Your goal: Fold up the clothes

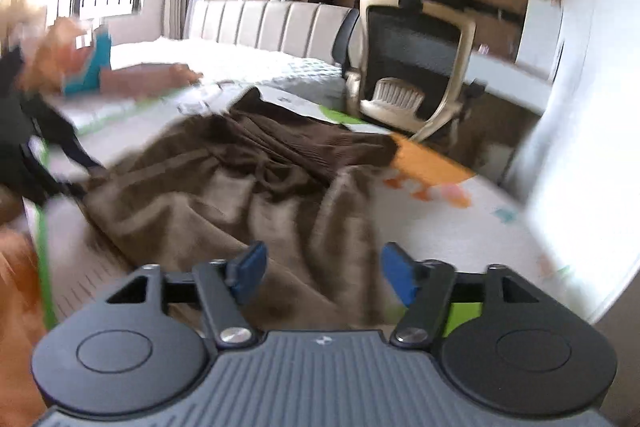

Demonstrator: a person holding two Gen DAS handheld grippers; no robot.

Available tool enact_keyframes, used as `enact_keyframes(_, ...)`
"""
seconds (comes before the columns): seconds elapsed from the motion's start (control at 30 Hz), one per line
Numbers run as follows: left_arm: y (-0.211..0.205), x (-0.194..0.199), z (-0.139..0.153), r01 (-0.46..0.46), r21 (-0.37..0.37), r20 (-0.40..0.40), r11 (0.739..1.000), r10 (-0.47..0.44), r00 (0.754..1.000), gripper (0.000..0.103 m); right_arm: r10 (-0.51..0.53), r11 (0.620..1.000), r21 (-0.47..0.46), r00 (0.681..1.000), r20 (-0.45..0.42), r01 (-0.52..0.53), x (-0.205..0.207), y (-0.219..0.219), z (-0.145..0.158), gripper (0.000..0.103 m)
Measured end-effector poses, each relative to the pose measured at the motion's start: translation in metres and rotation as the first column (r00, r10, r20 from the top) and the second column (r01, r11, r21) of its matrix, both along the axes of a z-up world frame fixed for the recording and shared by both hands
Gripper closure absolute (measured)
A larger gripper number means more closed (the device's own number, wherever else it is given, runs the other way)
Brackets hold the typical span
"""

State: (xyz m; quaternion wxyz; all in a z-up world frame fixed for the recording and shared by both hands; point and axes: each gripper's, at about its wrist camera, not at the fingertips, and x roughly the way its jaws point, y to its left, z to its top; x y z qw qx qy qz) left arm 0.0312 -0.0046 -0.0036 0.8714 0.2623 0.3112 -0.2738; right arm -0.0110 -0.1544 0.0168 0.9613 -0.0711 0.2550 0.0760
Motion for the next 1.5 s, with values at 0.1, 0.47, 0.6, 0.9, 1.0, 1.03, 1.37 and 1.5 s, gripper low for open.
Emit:
enact_keyframes(0.1, 0.005, -0.003, 0.004, -0.003, 0.001, -0.006, 1.0, 0.003, 1.0, 0.098, -0.012, 0.993, 0.119, 0.999, -0.045, 0.017, 0.015, 0.002, -0.009, 0.031)
enact_keyframes(0.47, 0.06, -0.043, 0.028, -0.076, 0.037, 0.003, 0.996, 0.076, 0.997, 0.097, -0.055, 0.969, 0.232, 0.993, -0.108, 0.079, 0.028, 0.002, -0.024, 0.0)
enact_keyframes(0.6, 0.064, -0.044, 0.035, -0.077, 0.008, -0.018, 0.997, 0.077, 0.997, 0.095, -0.089, 0.944, 0.298, 0.98, -0.177, 0.14, 0.037, 0.0, -0.038, 0.0)
enact_keyframes(0.9, 0.063, -0.019, 0.074, -0.068, -0.339, -0.108, 0.938, 0.033, 0.994, 0.039, -0.175, 0.873, 0.397, 0.942, -0.286, 0.282, 0.049, -0.006, -0.052, 0.0)
enact_keyframes(1.0, 0.059, 0.01, 0.087, -0.123, -0.48, -0.162, 0.869, 0.049, 0.985, 0.009, -0.153, 0.891, 0.365, 0.936, -0.316, 0.269, 0.057, -0.003, -0.05, 0.0)
enact_keyframes(1.03, 0.057, 0.022, 0.089, -0.146, -0.512, -0.187, 0.846, 0.056, 0.981, 0.009, -0.13, 0.915, 0.326, 0.937, -0.324, 0.239, 0.058, 0.0, -0.049, 0.0)
enact_keyframes(1.37, 0.019, 0.167, 0.098, -0.306, -0.451, -0.213, 0.838, 0.231, 0.949, 0.022, -0.124, 0.992, -0.012, 0.989, -0.077, 0.123, 0.113, 0.018, 0.038, 0.0)
enact_keyframes(1.5, 0.011, 0.222, 0.073, -0.39, -0.418, -0.207, 0.82, 0.332, 0.92, 0.038, -0.156, 0.988, 0.018, 0.987, -0.03, 0.156, 0.194, 0.011, 0.044, 0.013)
